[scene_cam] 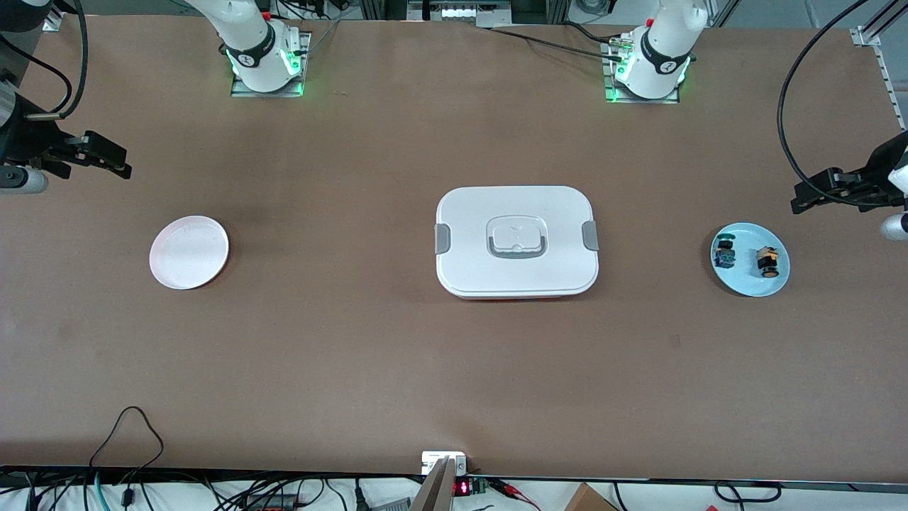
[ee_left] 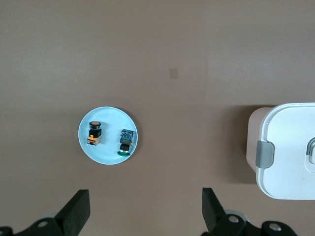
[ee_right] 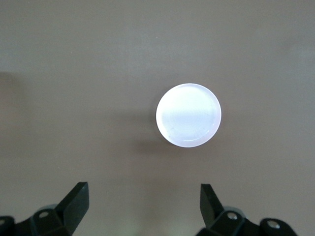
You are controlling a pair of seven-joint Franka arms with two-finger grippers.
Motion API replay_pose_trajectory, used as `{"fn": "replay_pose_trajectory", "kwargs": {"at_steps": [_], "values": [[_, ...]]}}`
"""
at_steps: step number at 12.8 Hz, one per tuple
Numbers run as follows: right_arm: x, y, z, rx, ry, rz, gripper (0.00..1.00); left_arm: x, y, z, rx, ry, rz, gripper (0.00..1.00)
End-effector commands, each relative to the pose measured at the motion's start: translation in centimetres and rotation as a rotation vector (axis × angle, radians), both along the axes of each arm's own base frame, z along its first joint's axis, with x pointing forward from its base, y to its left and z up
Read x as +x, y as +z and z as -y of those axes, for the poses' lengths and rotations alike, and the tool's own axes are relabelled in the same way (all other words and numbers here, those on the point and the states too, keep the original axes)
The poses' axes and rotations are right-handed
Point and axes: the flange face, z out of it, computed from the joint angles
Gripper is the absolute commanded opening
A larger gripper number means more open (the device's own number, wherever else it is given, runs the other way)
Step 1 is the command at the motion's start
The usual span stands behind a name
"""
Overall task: Transfer orange switch to right arm and place
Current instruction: 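Move the left gripper down over the orange switch on the blue plate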
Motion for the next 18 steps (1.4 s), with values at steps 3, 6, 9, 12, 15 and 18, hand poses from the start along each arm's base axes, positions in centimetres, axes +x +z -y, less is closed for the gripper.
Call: {"fn": "replay_pose_trajectory", "kwargs": {"at_steps": [3,6,9,12,15,18], "values": [[-0.6,1.1,-1.3,-0.010,0.040,0.018,1.00,-0.4,0.9,0.1,0.002,0.005,0.001,1.00],[-0.5,1.4,-1.9,-0.010,0.053,0.027,1.00,-0.3,0.8,0.1,0.005,-0.010,-0.002,1.00],[-0.5,1.5,-1.9,-0.010,0.051,0.024,1.00,-0.7,-0.9,-0.1,0.006,-0.004,-0.073,1.00],[-0.4,1.3,-1.7,-0.011,0.046,0.021,1.00,0.6,-6.9,-1.0,-0.014,-0.188,-0.198,1.00],[-0.3,1.3,-1.5,-0.020,0.041,0.023,1.00,2.7,-15.2,-6.2,-0.089,-0.449,-0.235,1.00],[-0.2,1.1,-1.3,-0.046,0.037,0.024,1.00,3.7,-22.3,-11.9,-0.149,-0.668,-0.226,1.00]]}}
